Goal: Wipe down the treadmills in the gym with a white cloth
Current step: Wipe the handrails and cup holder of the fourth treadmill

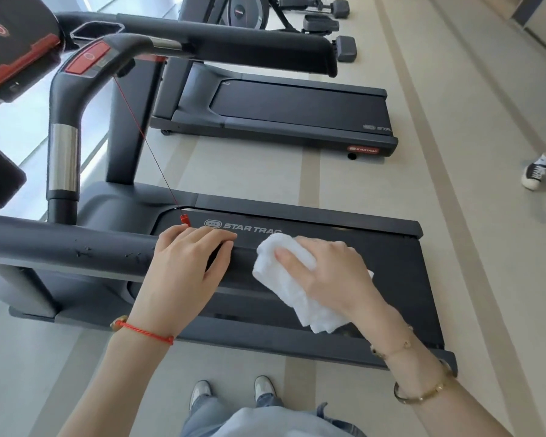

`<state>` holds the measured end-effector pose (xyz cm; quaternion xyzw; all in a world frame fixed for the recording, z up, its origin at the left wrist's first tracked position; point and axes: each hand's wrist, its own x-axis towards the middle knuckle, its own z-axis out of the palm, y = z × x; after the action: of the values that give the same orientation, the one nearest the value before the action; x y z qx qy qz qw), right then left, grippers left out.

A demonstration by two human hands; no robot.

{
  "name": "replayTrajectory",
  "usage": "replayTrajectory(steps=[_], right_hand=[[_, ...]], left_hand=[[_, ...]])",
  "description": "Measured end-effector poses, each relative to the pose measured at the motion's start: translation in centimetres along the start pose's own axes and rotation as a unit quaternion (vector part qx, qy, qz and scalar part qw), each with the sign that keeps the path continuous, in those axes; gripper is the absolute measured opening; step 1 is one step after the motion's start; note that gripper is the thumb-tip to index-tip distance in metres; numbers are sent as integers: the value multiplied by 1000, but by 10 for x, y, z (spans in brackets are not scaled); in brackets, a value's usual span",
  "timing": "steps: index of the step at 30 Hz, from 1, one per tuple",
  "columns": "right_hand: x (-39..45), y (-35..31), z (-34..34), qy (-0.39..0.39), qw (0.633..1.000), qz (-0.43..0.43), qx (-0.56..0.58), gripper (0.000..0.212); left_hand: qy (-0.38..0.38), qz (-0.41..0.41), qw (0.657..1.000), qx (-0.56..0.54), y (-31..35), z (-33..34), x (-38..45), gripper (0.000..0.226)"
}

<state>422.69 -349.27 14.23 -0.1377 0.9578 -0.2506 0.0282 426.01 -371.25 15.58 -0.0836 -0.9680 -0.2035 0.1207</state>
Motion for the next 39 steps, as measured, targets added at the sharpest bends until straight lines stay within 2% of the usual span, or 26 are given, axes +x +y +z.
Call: replayTrajectory(steps=[2,5,8,12,16,21,25,31,33,35,37,39], right_hand=[[3,-18,10,59,989,-66,-121,52],[1,-39,27,121,968,-112,-187,56],[2,-50,43,201,945,-104,-238,57],[8,-69,60,255,924,-113,-261,51],[20,-95,76,264,921,-115,-262,50],[42,-153,108,233,928,-113,-268,52],[61,-198,133,236,925,-108,-276,54],[42,-166,128,272,901,-197,-274,49],[33,-153,117,277,909,-154,-270,46],[35,-158,112,271,929,-66,-244,44],[53,-182,112,226,949,10,-219,45],[69,-206,124,178,957,10,-229,47]], left_hand=[[2,1,1000,-3,-3,-2,1,28],[17,-4,1000,-4,-11,-8,0,26],[30,-4,1000,-5,-26,-17,-3,26],[50,-20,999,-7,-52,-32,-9,26],[63,-46,997,-11,-87,-50,-16,23],[72,-77,994,-14,-140,-75,-23,25],[61,-79,995,-24,-169,-83,-23,24],[26,-32,999,-19,-190,-85,-19,22],[17,-9,1000,-19,-192,-83,-20,21],[12,9,1000,-18,-196,-82,-23,20],[8,20,1000,-18,-199,-82,-24,19],[1,29,999,-19,-203,-82,-23,17]])
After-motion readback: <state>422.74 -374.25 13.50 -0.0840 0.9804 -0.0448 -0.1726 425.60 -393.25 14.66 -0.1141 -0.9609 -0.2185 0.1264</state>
